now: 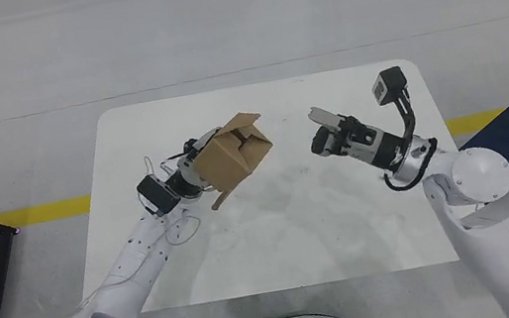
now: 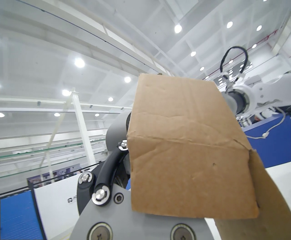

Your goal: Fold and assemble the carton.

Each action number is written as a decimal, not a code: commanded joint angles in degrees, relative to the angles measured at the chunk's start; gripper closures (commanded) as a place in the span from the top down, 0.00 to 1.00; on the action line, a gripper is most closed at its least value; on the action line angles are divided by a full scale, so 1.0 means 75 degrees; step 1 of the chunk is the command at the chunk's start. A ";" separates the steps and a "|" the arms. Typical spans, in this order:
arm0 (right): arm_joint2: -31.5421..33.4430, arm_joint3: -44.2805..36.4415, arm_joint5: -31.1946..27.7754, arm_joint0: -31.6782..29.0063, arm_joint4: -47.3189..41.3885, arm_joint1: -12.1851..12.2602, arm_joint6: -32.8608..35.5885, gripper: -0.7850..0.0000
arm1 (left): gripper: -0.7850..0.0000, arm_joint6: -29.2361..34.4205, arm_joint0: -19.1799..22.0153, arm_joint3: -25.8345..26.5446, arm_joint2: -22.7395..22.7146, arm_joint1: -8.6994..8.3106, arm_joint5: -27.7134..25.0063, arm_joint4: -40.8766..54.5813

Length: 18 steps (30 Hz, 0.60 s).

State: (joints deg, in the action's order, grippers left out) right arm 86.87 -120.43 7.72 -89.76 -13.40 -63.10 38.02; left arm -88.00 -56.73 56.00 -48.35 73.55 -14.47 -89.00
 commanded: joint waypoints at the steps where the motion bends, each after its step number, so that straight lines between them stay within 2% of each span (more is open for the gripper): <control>1: 0.0107 -0.0012 -0.0739 -0.0089 0.0266 0.0006 -0.0142 1.00 | 0.00 0.0000 0.0087 -0.0082 0.0138 0.0056 -0.0183 -0.0068; 4: 0.0196 0.0037 -0.1442 -0.0095 0.0981 0.0029 -0.0280 0.95 | 0.00 0.0000 0.0194 -0.0202 0.0335 0.0143 -0.0241 -0.0153; 8: -0.0150 0.0035 -0.1830 0.0246 0.1572 0.0050 0.0137 0.96 | 0.00 0.0000 0.0319 -0.0309 0.0580 0.0238 -0.0241 -0.0151; 9: -0.0258 0.0070 -0.1761 0.0336 0.1622 0.0048 0.0191 1.00 | 0.00 0.0000 0.0350 -0.0335 0.0629 0.0253 -0.0241 -0.0159; 18: -0.0804 0.0185 -0.1256 0.1284 0.1892 0.0040 0.0601 1.00 | 0.00 0.0000 0.0541 -0.0397 0.0937 0.0320 -0.0241 -0.0112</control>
State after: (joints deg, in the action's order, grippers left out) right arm 81.01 -119.09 -1.75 -80.76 0.67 -62.79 42.49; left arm -88.00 -52.77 52.93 -41.64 75.96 -16.28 -89.62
